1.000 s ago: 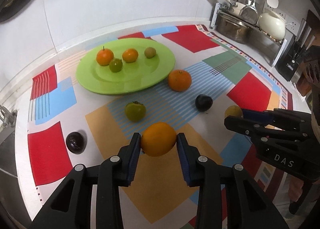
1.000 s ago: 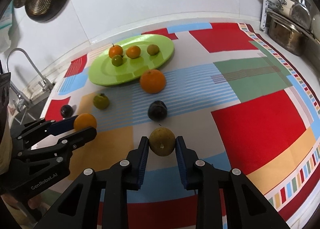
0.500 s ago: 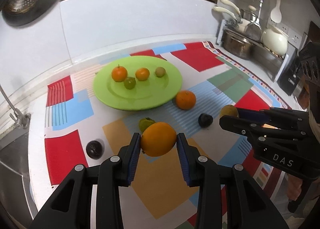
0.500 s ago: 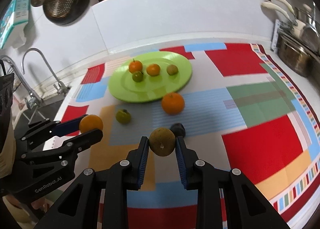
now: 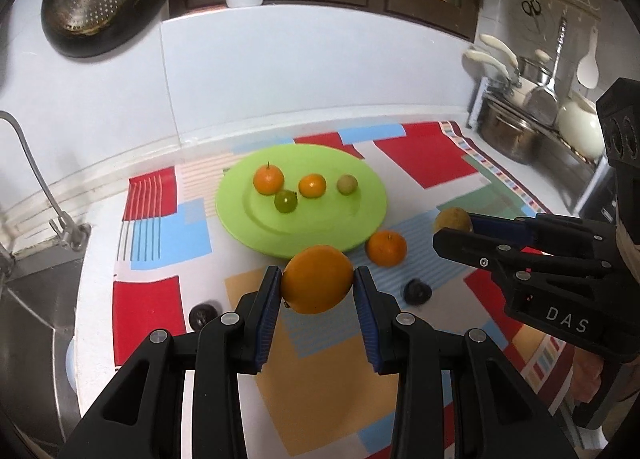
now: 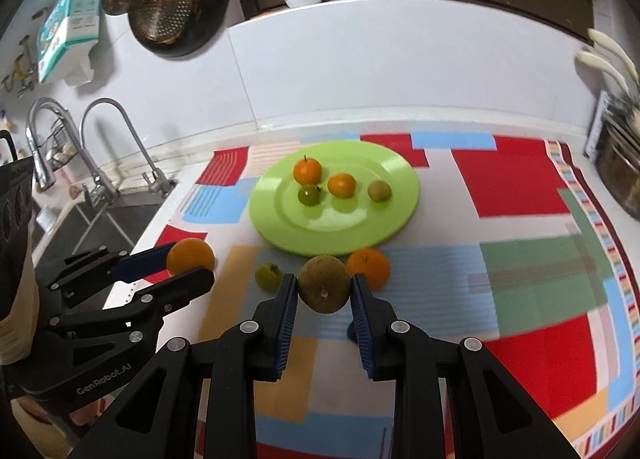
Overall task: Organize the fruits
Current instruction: 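Carry the orange and brown fruit over the green plate and open both tools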
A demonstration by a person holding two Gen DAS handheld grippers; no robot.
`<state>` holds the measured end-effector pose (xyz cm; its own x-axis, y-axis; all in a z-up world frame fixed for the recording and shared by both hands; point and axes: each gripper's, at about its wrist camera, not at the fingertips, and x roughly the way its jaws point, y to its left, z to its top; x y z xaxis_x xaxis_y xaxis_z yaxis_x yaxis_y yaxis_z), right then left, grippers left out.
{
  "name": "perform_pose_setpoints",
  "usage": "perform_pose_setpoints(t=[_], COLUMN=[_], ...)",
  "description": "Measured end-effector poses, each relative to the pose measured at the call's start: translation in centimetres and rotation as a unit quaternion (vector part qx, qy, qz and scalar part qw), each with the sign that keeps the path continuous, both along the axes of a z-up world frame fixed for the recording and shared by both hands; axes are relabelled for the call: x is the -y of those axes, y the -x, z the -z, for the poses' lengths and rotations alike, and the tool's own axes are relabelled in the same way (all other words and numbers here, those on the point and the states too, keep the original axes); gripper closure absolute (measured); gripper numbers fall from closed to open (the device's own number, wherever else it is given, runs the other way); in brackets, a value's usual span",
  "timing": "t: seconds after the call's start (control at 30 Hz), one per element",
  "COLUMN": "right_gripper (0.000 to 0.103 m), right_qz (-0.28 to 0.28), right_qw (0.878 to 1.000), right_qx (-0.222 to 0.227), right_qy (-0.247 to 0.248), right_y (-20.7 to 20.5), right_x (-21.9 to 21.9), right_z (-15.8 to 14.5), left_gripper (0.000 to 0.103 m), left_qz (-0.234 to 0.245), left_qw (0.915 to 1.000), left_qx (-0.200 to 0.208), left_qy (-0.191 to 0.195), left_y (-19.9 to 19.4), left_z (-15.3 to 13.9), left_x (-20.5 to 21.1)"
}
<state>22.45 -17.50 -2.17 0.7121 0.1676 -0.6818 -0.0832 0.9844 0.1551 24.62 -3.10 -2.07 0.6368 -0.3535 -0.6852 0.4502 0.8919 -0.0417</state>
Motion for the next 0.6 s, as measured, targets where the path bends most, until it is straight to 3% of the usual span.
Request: perform_pose_setpoints(t=[0.6], right_gripper=[0.074], right_qz=[-0.027], right_qw=[0.999], right_qx=[0.034], right_qy=[-0.008], right_y=[-5.8], right_x=[2.6], right_z=[-2.8], left_gripper=[0.067], left_qz=[-0.015], left_qw=[0.9994], left_qx=[0.031], left_qy=[-0.009], left_y=[-5.8], left_z=[-2.9], left_x=[2.8])
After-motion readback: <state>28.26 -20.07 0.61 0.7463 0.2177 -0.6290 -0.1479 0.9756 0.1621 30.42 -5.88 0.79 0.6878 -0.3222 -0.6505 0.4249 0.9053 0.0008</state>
